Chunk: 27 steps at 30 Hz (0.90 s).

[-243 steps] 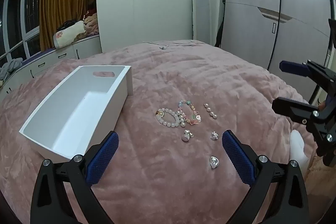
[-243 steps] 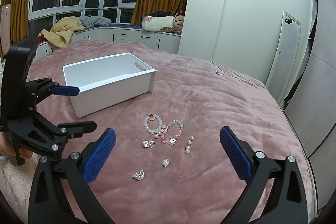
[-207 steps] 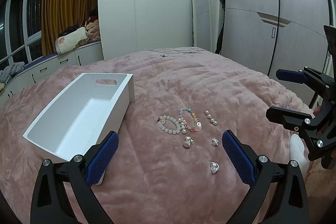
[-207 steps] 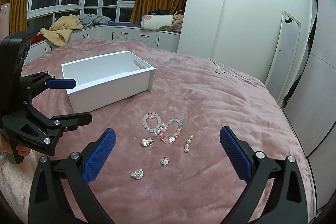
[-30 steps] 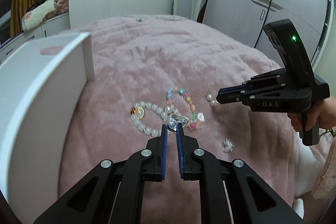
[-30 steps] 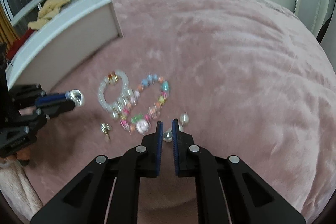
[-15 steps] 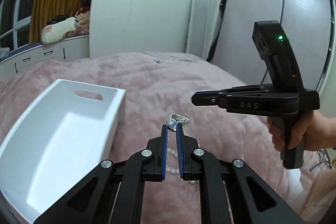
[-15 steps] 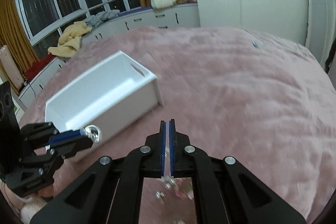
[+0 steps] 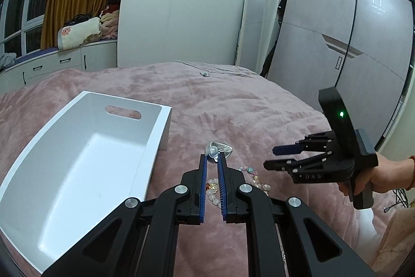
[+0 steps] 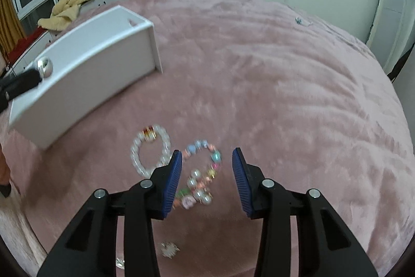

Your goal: Organize jewelry

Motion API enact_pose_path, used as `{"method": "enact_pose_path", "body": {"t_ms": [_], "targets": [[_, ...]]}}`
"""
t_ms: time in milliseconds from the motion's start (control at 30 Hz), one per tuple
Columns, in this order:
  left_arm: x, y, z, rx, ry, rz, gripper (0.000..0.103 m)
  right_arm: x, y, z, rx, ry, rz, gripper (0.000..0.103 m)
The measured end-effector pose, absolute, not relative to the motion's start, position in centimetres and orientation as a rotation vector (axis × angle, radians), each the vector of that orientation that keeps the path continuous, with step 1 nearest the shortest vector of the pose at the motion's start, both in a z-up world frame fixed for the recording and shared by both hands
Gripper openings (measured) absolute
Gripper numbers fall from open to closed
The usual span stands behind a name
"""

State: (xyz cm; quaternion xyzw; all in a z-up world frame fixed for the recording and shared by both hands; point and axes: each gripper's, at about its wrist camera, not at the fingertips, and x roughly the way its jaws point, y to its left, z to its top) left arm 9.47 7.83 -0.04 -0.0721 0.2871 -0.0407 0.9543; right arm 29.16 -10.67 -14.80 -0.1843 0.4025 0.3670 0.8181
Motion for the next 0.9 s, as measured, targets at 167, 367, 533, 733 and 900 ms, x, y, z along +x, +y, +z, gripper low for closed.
{"method": "enact_pose_path", "body": {"t_ms": [167, 367, 533, 733, 900], "targets": [[9.5, 7.2, -0.6, -0.136, 0.592, -0.102, 0.013, 28.9, -11.5, -17.4, -0.443, 0.901, 0.796, 0.029], [10.0, 6.8, -1.2, -0.136, 0.623, -0.121, 0.013, 28.3, -12.2, -20.0, -0.491, 0.947, 0.809, 0.027], [10.6, 5.7, -3.0, -0.125, 0.689, -0.113, 0.029, 28.4, -11.8, -20.4, -0.52, 0.951, 0.808, 0.027], [11.2, 3.7, -5.1, -0.066, 0.75, -0.086, 0.054, 27.9, -11.1, -20.6, -0.566, 0.933, 0.809, 0.027], [11.9, 3.9, -7.2, -0.063, 0.826, -0.047, 0.056, 27.7, -10.6, -20.8, -0.606, 0.917, 0.821, 0.027]]}}
